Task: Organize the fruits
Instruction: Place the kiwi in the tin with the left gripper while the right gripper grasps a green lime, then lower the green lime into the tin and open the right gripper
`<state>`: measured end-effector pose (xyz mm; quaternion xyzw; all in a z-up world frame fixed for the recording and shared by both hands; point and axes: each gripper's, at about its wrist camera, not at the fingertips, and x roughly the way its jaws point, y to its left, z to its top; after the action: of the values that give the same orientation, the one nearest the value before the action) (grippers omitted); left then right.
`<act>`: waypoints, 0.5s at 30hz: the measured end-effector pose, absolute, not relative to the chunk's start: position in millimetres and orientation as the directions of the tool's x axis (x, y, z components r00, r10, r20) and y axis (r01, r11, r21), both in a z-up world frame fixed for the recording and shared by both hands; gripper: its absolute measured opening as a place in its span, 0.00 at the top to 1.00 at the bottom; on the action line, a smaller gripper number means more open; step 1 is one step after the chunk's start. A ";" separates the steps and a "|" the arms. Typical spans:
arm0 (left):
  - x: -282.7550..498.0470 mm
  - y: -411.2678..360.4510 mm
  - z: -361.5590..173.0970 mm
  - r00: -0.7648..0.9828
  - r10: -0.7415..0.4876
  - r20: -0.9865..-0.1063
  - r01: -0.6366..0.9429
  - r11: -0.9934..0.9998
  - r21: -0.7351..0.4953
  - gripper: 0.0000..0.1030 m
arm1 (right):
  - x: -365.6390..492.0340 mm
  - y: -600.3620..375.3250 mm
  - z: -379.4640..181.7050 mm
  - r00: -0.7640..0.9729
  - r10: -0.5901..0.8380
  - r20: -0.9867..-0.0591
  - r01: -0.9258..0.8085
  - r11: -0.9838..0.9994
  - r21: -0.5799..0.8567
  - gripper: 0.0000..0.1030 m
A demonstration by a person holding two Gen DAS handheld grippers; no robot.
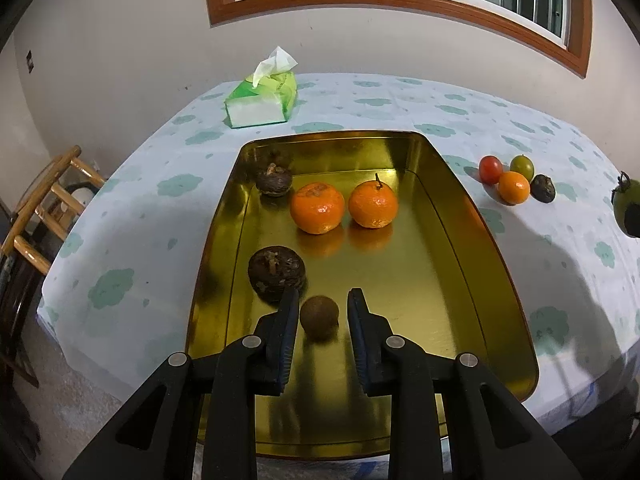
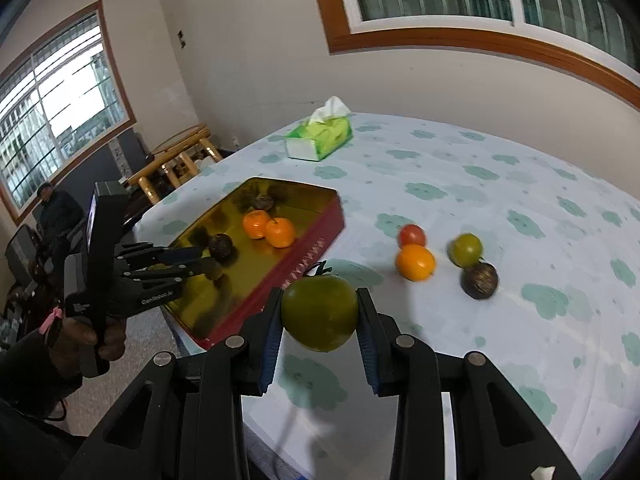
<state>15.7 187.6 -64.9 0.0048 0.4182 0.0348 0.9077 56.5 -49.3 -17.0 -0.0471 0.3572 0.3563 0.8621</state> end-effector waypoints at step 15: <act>6.0 199.0 -55.5 0.674 0.090 -0.733 -0.099 0.995 0.031 0.64 | 69.0 29.8 -21.7 0.372 0.637 -0.674 -0.747 0.637 0.190 0.68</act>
<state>6.0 199.0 -55.5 -0.0057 0.4006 0.0515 0.9148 69.0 29.8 -21.7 -0.0738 0.3712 0.4195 0.8251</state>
